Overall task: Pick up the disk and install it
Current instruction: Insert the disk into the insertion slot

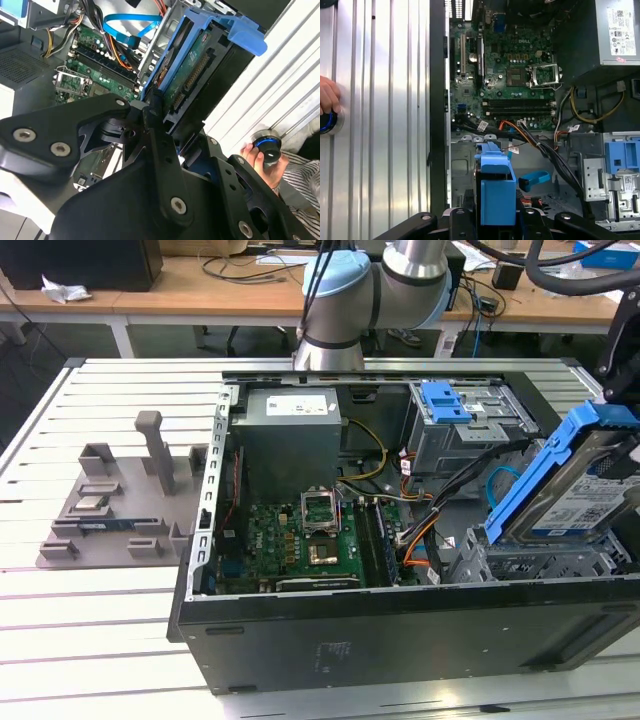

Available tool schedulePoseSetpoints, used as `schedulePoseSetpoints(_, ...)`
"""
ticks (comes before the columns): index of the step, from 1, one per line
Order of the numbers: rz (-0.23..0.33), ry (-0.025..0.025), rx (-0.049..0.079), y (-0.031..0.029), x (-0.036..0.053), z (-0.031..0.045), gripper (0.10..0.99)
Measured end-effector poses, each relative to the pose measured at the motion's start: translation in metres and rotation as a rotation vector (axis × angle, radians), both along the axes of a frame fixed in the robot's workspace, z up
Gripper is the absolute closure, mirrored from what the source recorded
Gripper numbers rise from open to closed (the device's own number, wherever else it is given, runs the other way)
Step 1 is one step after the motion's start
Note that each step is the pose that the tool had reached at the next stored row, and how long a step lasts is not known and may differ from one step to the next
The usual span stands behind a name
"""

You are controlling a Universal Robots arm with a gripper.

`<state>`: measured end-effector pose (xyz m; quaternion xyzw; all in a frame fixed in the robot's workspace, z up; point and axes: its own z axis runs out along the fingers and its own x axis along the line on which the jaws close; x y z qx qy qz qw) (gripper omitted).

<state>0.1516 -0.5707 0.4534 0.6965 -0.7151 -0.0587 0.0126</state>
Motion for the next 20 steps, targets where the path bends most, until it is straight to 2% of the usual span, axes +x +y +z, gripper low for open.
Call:
schedulePoseSetpoints(4, 0.003, 0.0000, -0.001, 0.0084, -0.0011, -0.0026, 0.722)
schedulePoseSetpoints(15, 0.011, -0.0001, -0.010, 0.0096, -0.0016, -0.0129, 0.722)
schedulePoseSetpoints(20, 0.011, 0.0002, -0.010, 0.0093, -0.0003, -0.0164, 0.722)
